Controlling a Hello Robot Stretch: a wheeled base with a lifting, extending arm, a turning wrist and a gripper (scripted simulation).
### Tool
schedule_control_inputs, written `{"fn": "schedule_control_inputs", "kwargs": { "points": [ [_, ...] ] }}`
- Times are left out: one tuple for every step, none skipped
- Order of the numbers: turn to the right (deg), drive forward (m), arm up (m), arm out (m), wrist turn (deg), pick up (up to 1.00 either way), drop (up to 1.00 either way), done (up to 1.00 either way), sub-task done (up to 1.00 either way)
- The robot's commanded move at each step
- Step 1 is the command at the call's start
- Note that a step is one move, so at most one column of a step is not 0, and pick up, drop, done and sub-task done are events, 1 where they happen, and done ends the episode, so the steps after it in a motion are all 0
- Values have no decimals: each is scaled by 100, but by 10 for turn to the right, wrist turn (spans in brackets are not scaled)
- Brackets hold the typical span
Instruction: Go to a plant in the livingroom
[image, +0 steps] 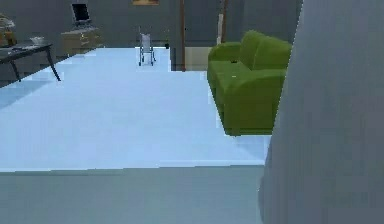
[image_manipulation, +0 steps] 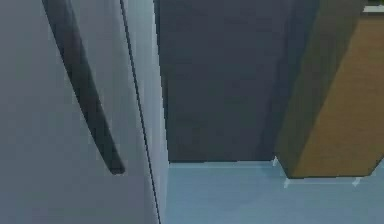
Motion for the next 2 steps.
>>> {"fn": "schedule_control_inputs", "kwargs": {
  "points": [
    [-210,0,0,0,0,0,0,0,0],
    [0,5,0,0,0,0,0,0,0]
  ]
}}
